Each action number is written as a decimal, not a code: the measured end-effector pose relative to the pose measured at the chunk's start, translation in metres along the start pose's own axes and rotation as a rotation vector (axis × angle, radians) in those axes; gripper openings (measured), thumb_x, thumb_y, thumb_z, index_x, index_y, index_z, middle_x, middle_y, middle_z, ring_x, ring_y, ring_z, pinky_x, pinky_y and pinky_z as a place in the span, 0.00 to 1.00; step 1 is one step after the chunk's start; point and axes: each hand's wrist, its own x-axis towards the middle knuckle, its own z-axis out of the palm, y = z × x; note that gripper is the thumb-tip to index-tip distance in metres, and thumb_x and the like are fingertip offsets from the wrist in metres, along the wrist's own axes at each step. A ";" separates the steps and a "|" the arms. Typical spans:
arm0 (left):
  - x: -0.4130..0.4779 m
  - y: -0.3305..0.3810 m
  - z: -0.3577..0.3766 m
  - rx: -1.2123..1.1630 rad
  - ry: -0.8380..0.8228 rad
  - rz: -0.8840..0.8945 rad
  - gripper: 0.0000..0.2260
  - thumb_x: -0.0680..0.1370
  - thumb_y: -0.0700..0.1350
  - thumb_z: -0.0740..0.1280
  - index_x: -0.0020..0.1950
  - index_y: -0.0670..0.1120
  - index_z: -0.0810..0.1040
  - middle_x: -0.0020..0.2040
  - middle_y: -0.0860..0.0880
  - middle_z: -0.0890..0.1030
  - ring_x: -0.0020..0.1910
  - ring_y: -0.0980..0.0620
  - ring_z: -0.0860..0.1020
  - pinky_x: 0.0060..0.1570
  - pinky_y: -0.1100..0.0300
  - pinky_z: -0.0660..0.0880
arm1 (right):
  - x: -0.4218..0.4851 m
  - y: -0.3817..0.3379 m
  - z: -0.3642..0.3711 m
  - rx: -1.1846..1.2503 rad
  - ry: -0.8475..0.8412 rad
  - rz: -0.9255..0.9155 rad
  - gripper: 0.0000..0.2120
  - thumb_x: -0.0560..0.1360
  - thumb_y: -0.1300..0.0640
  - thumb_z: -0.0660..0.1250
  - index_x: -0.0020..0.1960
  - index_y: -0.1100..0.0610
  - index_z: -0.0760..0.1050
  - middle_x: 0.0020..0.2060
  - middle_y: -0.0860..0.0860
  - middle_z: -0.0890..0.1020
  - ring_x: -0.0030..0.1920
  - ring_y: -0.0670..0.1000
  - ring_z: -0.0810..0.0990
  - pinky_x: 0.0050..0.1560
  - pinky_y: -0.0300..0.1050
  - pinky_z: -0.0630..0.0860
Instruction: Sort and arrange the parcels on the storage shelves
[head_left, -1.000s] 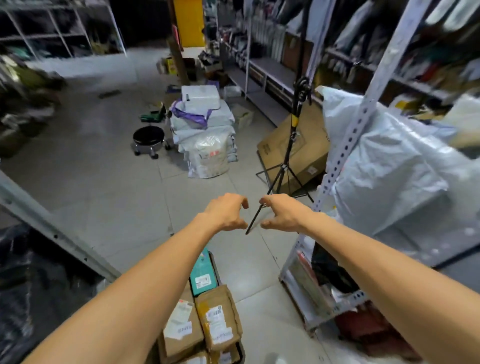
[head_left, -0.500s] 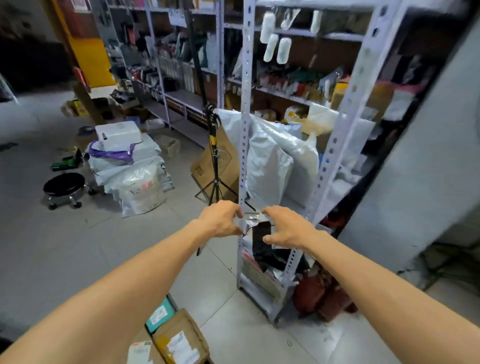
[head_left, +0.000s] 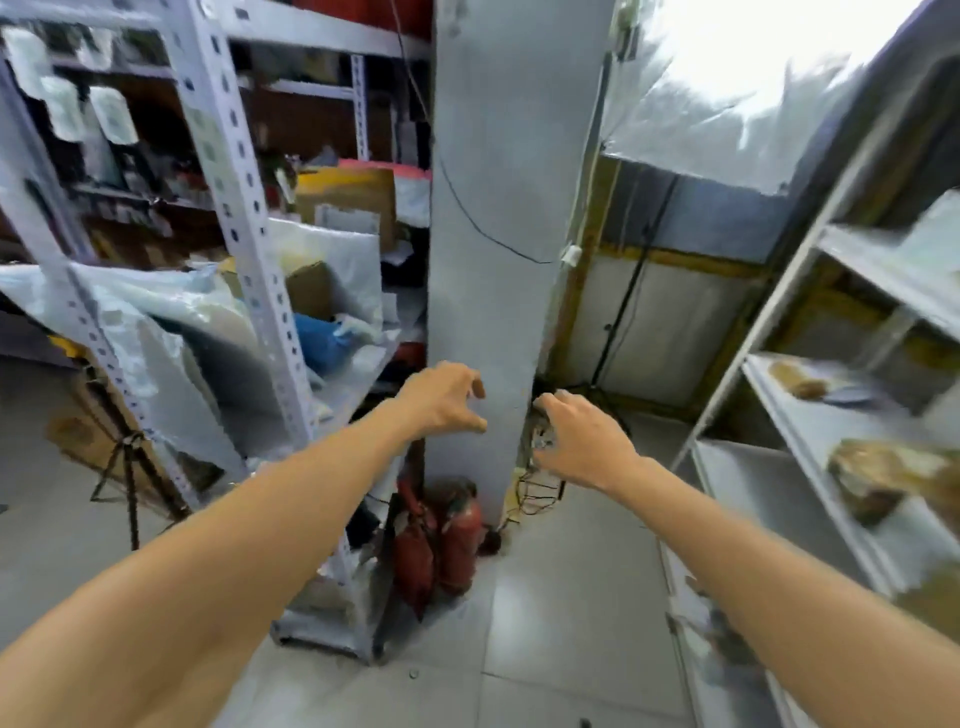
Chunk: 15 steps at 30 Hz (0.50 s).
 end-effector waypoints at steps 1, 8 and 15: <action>0.011 0.016 0.003 -0.002 -0.008 0.041 0.22 0.71 0.55 0.72 0.62 0.48 0.77 0.58 0.49 0.79 0.56 0.48 0.77 0.54 0.54 0.76 | -0.008 0.015 -0.005 -0.004 0.010 0.050 0.26 0.73 0.50 0.67 0.68 0.58 0.68 0.59 0.54 0.74 0.61 0.56 0.73 0.57 0.52 0.75; 0.073 0.111 0.032 0.021 -0.056 0.332 0.22 0.71 0.53 0.73 0.62 0.49 0.77 0.58 0.49 0.78 0.55 0.49 0.77 0.50 0.55 0.76 | -0.061 0.101 -0.026 0.053 0.129 0.416 0.29 0.73 0.49 0.70 0.70 0.57 0.68 0.63 0.53 0.75 0.64 0.53 0.74 0.59 0.47 0.74; 0.122 0.194 0.057 0.011 -0.111 0.523 0.24 0.71 0.53 0.74 0.65 0.49 0.75 0.59 0.49 0.78 0.54 0.50 0.76 0.46 0.58 0.71 | -0.114 0.171 -0.039 0.085 0.167 0.715 0.30 0.72 0.50 0.71 0.69 0.59 0.68 0.66 0.55 0.74 0.65 0.55 0.73 0.62 0.48 0.72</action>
